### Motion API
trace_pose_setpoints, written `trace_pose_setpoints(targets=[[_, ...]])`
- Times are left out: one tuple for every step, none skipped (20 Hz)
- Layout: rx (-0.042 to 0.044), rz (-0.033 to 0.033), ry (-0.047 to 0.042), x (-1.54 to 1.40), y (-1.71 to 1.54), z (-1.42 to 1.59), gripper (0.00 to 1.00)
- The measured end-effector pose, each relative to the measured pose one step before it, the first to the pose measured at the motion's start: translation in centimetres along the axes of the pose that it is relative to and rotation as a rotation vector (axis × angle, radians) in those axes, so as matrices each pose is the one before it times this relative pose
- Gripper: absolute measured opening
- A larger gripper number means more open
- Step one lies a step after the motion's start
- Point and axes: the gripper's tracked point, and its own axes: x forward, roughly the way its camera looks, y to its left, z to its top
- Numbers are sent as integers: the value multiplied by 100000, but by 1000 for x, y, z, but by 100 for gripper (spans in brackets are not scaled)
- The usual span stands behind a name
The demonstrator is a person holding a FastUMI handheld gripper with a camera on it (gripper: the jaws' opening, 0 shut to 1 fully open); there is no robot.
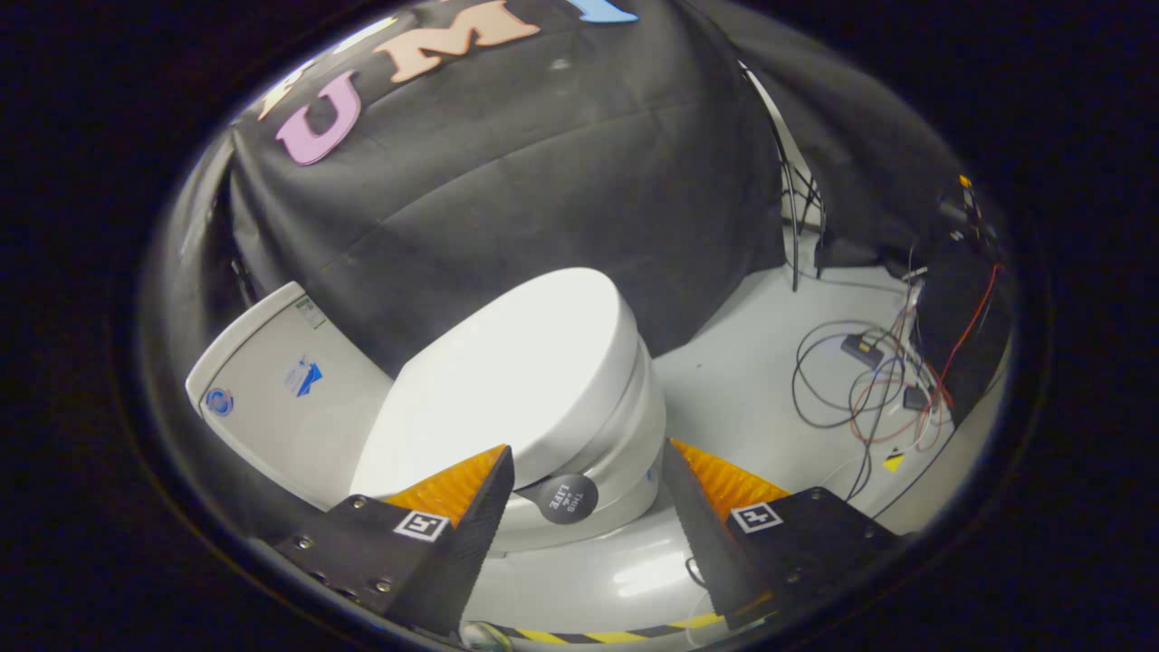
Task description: Open the toilet lid.
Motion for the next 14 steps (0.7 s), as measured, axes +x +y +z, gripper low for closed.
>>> trace_pose_setpoints(targets=[[3227,975,1163,63,-110,-289,97],[3011,1587,1165,44,23,-116,97],[2999,1123,457,181,91,-256,97],[2728,304,980,142,46,-77,97],[2428,681,926,111,37,-291,97],[2979,1494,1363,154,311,-247,91],[3346,723,687,701,345,-358,86],[3254,-344,2717,-345,117,-352,80],[2181,1672,1597,288,237,-718,74],[2313,1833,483,81,260,-75,74],[2330,2334,286,-166,396,41,74],[1893,374,-244,-13,15,261,74],[451,-1739,-261,41,-552,88,74],[447,-3249,-66,52,-925,122,74]])
